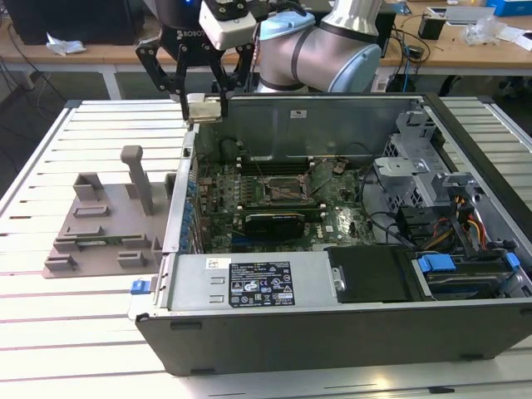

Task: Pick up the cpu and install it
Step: 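Pick up the cpu and move it towards the insertion slot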

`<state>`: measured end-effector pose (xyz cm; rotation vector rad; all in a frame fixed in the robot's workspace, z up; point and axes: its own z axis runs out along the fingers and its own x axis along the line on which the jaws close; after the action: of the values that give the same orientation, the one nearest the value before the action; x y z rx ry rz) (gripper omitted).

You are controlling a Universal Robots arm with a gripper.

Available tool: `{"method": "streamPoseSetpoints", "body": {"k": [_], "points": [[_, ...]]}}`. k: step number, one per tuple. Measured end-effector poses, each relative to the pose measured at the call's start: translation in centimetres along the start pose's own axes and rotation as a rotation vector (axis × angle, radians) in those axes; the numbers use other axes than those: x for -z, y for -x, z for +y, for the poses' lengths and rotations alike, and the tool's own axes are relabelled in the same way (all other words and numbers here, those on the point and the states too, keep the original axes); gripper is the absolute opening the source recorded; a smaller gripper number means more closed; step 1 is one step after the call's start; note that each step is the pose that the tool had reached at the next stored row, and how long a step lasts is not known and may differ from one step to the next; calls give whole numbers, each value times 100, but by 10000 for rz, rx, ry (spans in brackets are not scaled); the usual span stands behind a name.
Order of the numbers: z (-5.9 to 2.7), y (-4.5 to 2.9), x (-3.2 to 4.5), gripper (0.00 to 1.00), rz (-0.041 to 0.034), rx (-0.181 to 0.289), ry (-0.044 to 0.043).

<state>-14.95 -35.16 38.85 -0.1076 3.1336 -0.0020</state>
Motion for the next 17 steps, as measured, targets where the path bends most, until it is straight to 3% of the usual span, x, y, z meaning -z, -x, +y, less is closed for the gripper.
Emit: {"method": "streamPoseSetpoints", "body": {"k": [9,17], "points": [[-1,155,-26,55,0,1,-16],[-2,237,-57,55,1,1,-20]]}}
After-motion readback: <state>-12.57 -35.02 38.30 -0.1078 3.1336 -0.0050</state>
